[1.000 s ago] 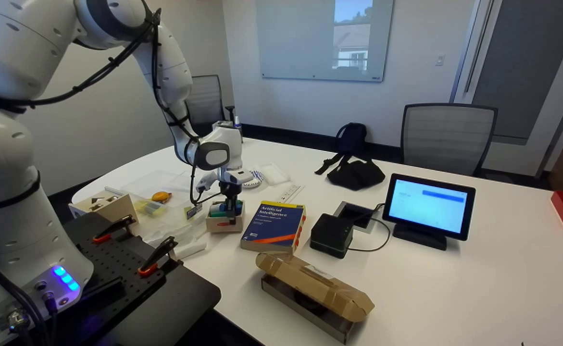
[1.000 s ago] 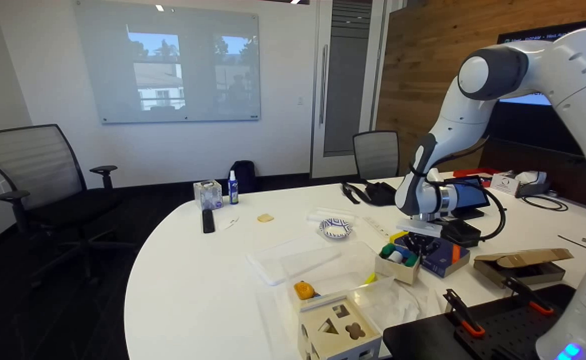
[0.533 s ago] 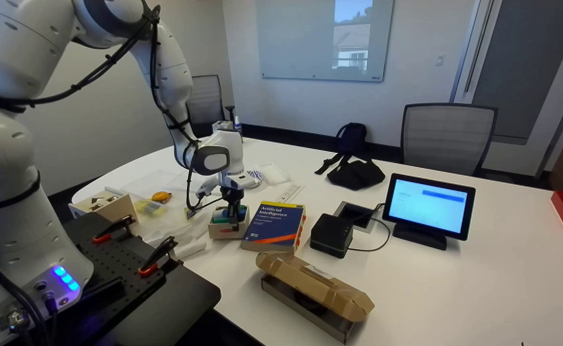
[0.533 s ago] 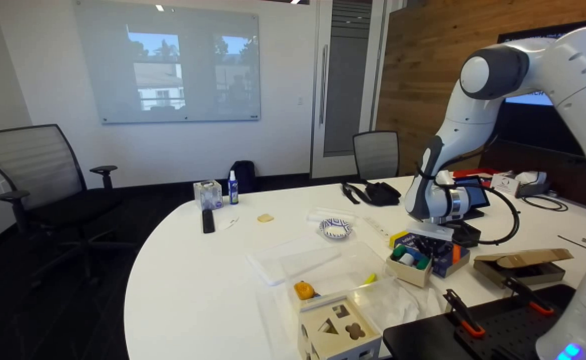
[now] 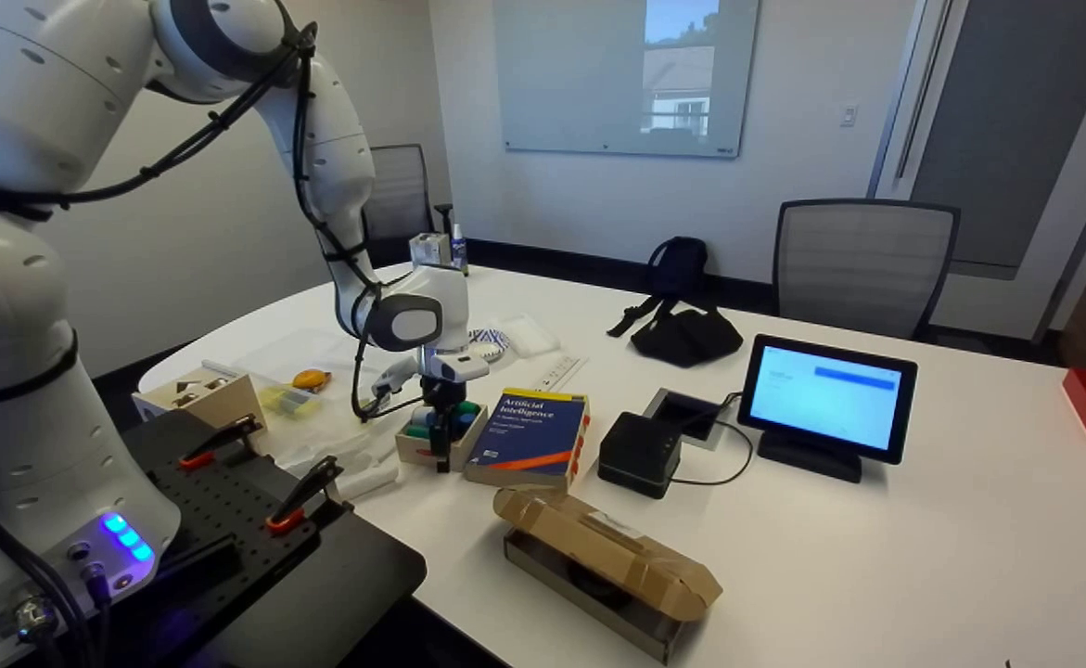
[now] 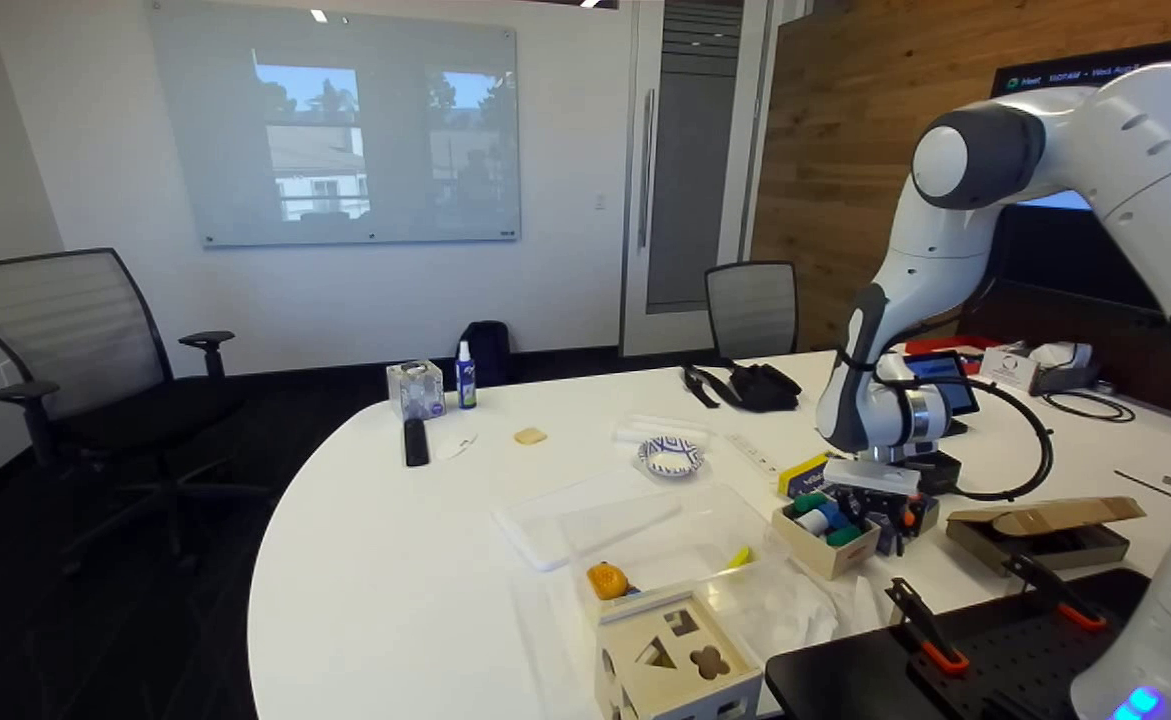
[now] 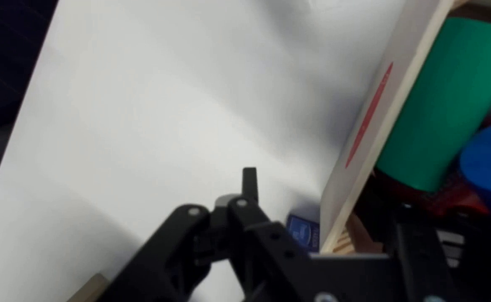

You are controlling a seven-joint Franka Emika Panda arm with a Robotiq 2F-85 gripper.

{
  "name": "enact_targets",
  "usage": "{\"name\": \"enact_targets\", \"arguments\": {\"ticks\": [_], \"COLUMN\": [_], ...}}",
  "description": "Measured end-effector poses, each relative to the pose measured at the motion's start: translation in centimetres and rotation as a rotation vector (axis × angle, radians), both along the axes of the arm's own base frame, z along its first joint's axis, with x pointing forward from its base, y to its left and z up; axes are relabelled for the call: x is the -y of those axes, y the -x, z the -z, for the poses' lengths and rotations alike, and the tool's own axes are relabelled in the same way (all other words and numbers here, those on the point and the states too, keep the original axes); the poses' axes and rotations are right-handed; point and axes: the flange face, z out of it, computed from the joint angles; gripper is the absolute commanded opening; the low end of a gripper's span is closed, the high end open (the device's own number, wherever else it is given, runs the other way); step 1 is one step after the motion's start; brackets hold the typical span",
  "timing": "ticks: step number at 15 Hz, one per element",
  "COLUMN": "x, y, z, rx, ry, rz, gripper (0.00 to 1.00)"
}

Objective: Move the wooden box forwards.

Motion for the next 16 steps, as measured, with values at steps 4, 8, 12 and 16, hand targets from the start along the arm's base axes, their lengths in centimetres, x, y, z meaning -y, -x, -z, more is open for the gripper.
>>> {"name": "enact_targets", "arguments": {"ticks": [4, 8, 12, 16], "x": [0.2, -1.4, -3.1, -3.8], "y": [-1.8, -4.3, -5.4, -5.0], "z": [-3.8, -11.7, -20.3, -26.0], "rx": [0.056, 0.140, 0.185, 0.199], "ry": [0.028, -0.043, -0.183, -0.245], "rz": [-0.028, -0.106, -0.182, -0.207], "gripper": [1.00, 1.00, 1.00, 1.00]}}
